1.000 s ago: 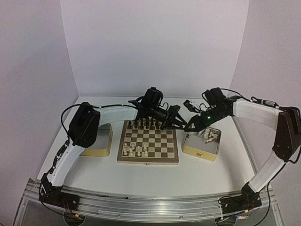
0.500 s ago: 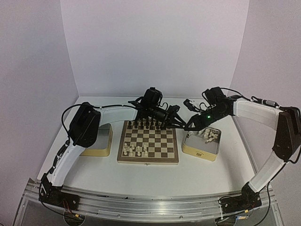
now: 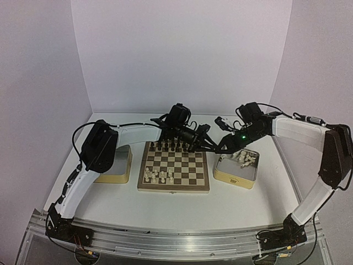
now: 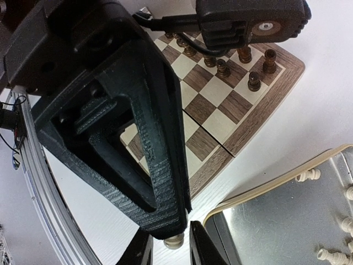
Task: Set up the chess pieces on the board
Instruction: Place the chess piece on the chessboard.
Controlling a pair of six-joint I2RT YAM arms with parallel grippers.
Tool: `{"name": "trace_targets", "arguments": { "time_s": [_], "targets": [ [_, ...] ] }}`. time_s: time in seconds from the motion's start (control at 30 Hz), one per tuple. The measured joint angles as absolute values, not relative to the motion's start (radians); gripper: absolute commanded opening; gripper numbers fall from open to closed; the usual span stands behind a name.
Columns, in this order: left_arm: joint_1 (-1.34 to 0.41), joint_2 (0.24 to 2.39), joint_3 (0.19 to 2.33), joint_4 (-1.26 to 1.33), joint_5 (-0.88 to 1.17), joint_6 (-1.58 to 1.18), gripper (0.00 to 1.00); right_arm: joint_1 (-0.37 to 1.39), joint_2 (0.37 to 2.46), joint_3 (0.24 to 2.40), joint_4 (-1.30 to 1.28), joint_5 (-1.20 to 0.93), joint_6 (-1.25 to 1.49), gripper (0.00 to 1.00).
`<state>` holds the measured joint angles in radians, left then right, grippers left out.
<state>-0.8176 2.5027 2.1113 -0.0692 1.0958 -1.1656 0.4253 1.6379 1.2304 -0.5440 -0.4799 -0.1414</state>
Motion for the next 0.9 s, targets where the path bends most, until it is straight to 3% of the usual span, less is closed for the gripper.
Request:
{"name": "trace_targets", "arguments": {
  "time_s": [0.27, 0.53, 0.9],
  "targets": [
    [-0.817, 2.502, 2.103, -0.109, 1.063, -1.127, 0.0, 0.426, 1.637, 1.23, -0.539, -0.475, -0.125, 0.36],
    [-0.801, 2.481, 2.057, -0.112, 1.044, -1.13, 0.0, 0.427, 1.55, 1.22, -0.534, -0.467, -0.088, 0.39],
    [-0.751, 2.337, 1.919, -0.009, 1.047, -1.235, 0.0, 0.427, 1.402, 1.048, -0.156, -0.499, 0.274, 0.39]
  ]
}}
